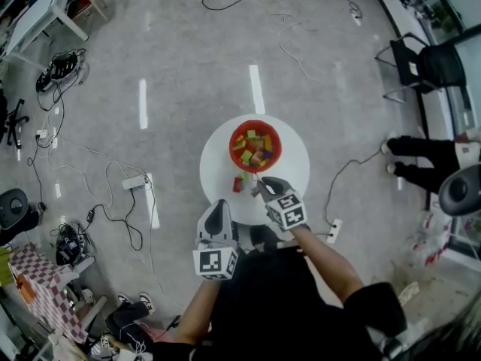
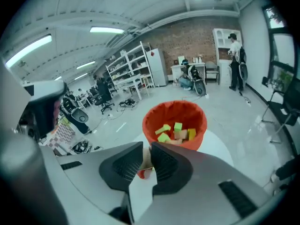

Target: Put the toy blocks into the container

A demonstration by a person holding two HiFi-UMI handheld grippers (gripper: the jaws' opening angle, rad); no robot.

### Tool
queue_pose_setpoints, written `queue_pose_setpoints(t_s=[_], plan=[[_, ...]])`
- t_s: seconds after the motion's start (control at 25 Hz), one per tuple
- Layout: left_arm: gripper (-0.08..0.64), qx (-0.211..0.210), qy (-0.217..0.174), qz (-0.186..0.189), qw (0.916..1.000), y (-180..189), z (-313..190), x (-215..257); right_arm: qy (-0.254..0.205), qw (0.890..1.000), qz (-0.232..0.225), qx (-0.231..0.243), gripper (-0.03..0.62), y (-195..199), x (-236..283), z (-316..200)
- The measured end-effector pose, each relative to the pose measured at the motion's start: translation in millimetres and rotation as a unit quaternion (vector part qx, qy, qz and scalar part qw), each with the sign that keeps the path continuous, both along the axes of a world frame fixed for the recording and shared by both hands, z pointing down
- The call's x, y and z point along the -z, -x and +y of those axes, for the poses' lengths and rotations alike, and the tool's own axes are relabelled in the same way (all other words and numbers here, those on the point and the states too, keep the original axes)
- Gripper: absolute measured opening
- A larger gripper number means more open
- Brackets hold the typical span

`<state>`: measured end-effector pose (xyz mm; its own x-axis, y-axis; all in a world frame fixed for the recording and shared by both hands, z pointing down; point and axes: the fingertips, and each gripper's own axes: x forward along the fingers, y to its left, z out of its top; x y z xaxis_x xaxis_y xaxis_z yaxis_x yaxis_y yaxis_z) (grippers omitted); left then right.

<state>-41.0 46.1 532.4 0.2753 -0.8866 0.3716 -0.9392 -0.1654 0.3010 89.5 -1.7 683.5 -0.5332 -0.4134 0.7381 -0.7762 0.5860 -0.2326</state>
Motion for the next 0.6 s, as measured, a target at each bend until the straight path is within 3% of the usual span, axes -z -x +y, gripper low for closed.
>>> queue_pose_setpoints(t_s=[0.24, 0.6], plan=[[-0.012, 0.014, -0.009, 0.012, 0.9998, -3, -2, 19, -0.09, 0.996, 0.0, -0.007, 0.052, 2, 38, -70], [-0.012, 0.013, -0.024, 0.012, 0.9996, -8, -4, 26, -0.039, 0.997, 0.049, -0.037, 0.055, -1, -18, -95]])
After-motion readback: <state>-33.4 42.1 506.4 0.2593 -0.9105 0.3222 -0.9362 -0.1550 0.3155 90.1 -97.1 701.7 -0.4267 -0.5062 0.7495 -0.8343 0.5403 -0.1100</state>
